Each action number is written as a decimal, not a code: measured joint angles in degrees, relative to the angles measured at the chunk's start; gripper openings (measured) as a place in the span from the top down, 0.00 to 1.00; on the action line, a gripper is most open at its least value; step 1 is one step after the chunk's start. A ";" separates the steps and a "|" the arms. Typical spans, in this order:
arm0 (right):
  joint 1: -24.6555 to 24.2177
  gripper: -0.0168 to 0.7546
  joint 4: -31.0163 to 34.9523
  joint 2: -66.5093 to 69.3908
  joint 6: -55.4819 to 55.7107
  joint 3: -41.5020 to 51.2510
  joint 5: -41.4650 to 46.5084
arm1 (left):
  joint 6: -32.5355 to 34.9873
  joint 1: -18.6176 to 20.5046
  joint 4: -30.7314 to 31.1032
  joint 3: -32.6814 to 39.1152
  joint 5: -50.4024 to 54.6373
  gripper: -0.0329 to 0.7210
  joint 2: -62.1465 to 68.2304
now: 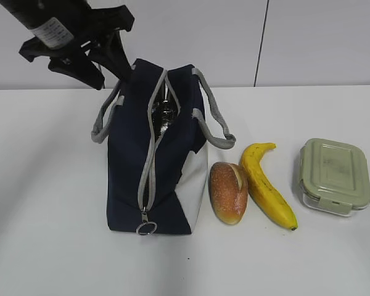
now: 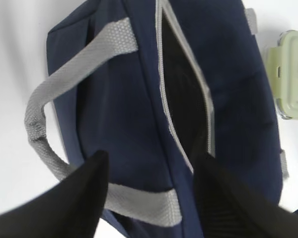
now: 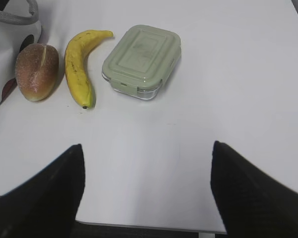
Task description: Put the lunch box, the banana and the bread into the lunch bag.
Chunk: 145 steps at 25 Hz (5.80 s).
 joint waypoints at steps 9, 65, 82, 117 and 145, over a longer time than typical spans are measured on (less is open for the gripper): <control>0.00 0.22 0.00 0.00 0.00 0.00 0.00 | 0.00 -0.56 -1.79 -0.70 0.05 0.44 3.92; 0.00 0.22 8.13 40.88 3.41 -1.04 -19.73 | 0.05 -1.22 1.07 -0.98 0.21 0.96 5.09; -10.57 0.22 30.86 67.04 -19.39 -10.50 -26.10 | 0.05 -1.22 1.07 -0.98 0.21 0.96 5.09; -24.81 0.21 54.97 91.47 -42.18 -18.47 -23.08 | 0.05 -1.22 1.01 -0.98 0.21 0.96 5.09; -24.91 0.19 55.08 113.48 -44.15 -31.09 -12.25 | 0.05 -1.22 1.01 -0.98 -0.17 0.96 5.09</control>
